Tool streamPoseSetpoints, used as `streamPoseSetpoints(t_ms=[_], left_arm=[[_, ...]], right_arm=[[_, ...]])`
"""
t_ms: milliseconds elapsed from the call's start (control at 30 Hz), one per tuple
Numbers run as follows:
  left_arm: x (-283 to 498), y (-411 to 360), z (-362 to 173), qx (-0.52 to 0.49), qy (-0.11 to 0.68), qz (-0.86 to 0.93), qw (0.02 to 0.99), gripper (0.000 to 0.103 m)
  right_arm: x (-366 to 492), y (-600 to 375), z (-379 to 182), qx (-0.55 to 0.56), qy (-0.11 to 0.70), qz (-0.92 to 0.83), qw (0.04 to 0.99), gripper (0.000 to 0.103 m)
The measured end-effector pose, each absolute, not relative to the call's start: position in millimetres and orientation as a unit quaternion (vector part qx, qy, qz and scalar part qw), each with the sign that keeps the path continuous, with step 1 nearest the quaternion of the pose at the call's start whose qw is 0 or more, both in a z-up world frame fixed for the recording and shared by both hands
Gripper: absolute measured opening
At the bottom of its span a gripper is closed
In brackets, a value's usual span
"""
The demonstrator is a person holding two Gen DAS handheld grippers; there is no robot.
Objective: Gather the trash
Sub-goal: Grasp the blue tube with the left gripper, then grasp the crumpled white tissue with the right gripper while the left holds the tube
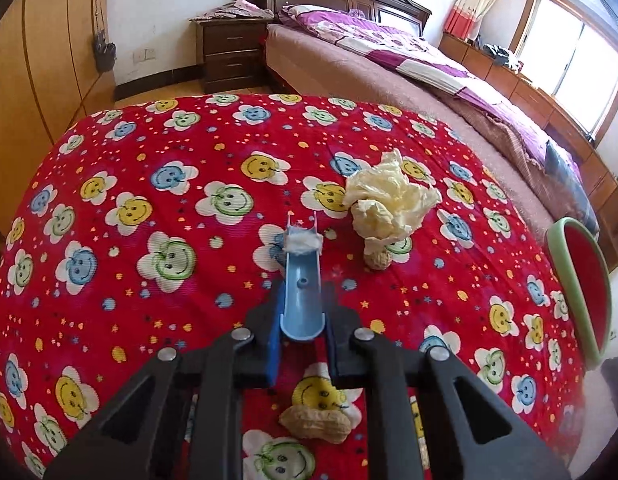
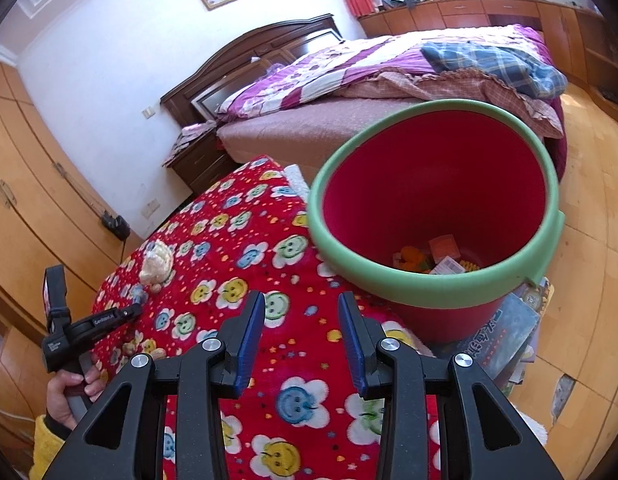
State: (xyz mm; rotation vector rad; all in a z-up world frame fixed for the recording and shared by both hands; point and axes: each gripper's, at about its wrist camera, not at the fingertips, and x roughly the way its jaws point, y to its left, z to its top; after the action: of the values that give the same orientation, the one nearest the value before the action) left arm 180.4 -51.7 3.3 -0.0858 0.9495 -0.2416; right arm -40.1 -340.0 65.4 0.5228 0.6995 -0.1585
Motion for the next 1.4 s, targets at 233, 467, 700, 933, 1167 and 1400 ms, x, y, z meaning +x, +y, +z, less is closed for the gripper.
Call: streamPoseSetpoints(t_ms=[233, 467, 700, 933, 1167, 1400], left_arm=[[181.6, -15.7, 26.2, -0.057, 0.437, -0.096, 0.892, 0.017], [195.5, 31.4, 33.7, -0.063, 0.426, -0.042, 0.901, 0.017], [203.7, 59.8, 17.5, -0.09, 0.427, -0.007, 0.9, 0.017], [206.4, 63.5, 2.0, -0.108, 0.427, -0.005, 0.898, 0.017], [205.2, 56.1, -3.5, -0.109, 0.427, -0.018, 0.897, 0.017], [206.0, 51.7, -5.8, -0.114, 0.428, -0.02, 0.896, 0.017]], right_arm=[[-13.2, -313.1, 75.0, 0.227, 0.358, -0.043, 0.905, 0.039], [31.4, -270.5, 79.2, 0.195, 0.378, -0.011, 0.905, 0.05], [79.8, -231.2, 77.3, 0.167, 0.387, 0.027, 0.906, 0.059], [124.0, -199.2, 68.6, 0.149, 0.399, 0.031, 0.905, 0.069], [169.8, -168.2, 45.3, 0.128, 0.419, 0.036, 0.898, 0.069], [192.2, -156.8, 26.2, 0.143, 0.439, 0.046, 0.886, 0.069]])
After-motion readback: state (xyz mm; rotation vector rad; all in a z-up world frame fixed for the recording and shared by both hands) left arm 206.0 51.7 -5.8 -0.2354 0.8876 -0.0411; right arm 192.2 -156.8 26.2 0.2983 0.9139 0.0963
